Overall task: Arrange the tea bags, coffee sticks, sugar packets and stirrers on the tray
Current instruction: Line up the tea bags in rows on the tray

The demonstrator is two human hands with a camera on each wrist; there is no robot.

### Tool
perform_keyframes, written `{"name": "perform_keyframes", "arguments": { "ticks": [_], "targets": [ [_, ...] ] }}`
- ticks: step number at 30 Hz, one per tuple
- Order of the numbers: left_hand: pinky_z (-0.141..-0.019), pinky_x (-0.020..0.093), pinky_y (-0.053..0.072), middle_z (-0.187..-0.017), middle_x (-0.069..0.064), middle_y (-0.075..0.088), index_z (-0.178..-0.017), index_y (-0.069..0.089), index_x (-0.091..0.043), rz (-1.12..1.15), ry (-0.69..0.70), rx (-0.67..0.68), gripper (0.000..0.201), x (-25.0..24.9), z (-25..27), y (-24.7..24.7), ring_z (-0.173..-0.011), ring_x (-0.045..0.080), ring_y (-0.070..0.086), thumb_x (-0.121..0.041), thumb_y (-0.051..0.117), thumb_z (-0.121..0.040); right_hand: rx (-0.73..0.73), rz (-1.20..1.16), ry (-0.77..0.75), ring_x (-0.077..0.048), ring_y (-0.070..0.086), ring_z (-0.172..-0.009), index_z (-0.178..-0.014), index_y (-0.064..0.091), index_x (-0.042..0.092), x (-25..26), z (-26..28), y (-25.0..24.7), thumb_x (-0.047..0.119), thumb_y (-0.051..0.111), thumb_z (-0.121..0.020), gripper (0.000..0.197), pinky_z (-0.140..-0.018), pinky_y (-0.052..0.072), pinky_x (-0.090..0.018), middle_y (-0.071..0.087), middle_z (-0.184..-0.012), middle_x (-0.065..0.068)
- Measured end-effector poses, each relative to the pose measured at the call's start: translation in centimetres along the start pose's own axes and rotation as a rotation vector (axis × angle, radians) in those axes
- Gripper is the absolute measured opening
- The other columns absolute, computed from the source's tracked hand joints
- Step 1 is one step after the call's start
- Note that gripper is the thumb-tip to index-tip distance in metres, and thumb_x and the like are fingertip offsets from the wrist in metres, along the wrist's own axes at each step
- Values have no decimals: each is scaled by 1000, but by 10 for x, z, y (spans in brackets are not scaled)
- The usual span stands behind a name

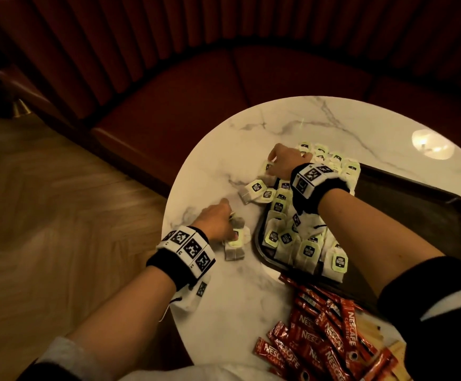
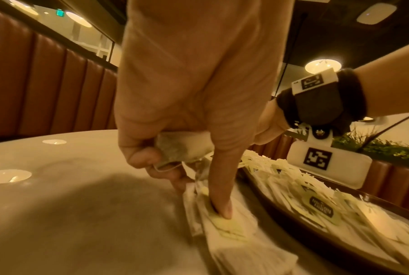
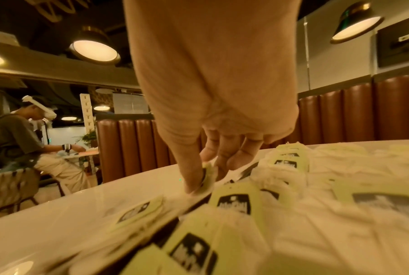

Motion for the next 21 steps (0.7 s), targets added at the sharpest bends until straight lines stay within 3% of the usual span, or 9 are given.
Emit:
{"name": "perform_keyframes", "arguments": {
  "ticks": [2,4,7,9,11,14,15,17,21],
  "targets": [
    [-91,36,44,-125,15,57,-120,47,-6,14,-10,13,56,5,2,0,-115,32,55,-21,80,-78,-58,-198,18,-27,54,-116,-121,54,17,-4,3,-13,22,67,-90,35,-99,32,-37,61,-121,-5],
    [-81,32,43,-119,15,60,-107,52,-8,-11,1,25,40,8,3,0,-108,30,56,-22,78,-80,-62,-474,13,-23,57,-101,-125,56,10,-3,9,-21,18,71,-89,40,-80,41,-29,60,-113,-7],
    [-70,28,35,-107,14,61,-83,47,-13,-22,21,28,29,10,3,1,-91,24,52,-20,75,-81,84,-787,-25,-18,63,-88,-125,58,4,11,26,-17,12,75,-86,44,-67,51,-23,67,-102,-11],
    [-69,27,33,-100,13,57,-75,44,-14,-29,45,31,30,8,5,1,-93,26,53,-16,72,-83,211,-746,-25,-16,64,-76,-120,60,5,21,37,0,12,77,-84,41,-62,52,-21,68,-93,-10],
    [-70,27,34,-102,16,58,-79,45,-10,-38,80,38,26,3,8,1,-101,30,56,-16,70,-85,250,-597,-20,-15,65,-68,-123,58,4,26,40,16,14,80,-82,47,-62,52,-23,68,-89,-8],
    [-71,28,35,-106,17,59,-89,45,-9,-18,103,41,24,5,12,2,-104,31,56,-18,67,-87,180,-132,-56,-26,64,-107,-129,54,4,27,42,25,28,81,-80,62,-82,49,-29,63,-119,-11],
    [-71,29,35,-103,15,58,-89,45,-9,-2,108,36,24,7,13,1,-103,31,57,-18,66,-87,159,-23,-76,-28,60,-113,-127,55,2,29,44,26,31,81,-80,61,-82,47,-29,61,-123,-12],
    [-70,29,34,-97,11,55,-90,46,-10,34,118,18,23,11,15,0,-99,30,57,-19,67,-87,156,46,-94,-31,59,-113,-119,58,-2,32,47,31,31,80,-81,56,-75,42,-28,62,-122,-16],
    [-65,30,33,-79,3,50,-77,42,-15,139,111,-5,26,22,19,3,-83,25,53,-19,66,-85,145,-4,-117,-31,60,-112,-119,61,0,34,49,37,27,81,-79,53,-74,41,-27,64,-119,-14]
  ]
}}
Point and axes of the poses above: each hand's wrist, its own z-axis away from the middle knuckle, its own y-axis out of the palm, x = y × z, the point moved 8 cm from there along -z, towards the middle knuckle
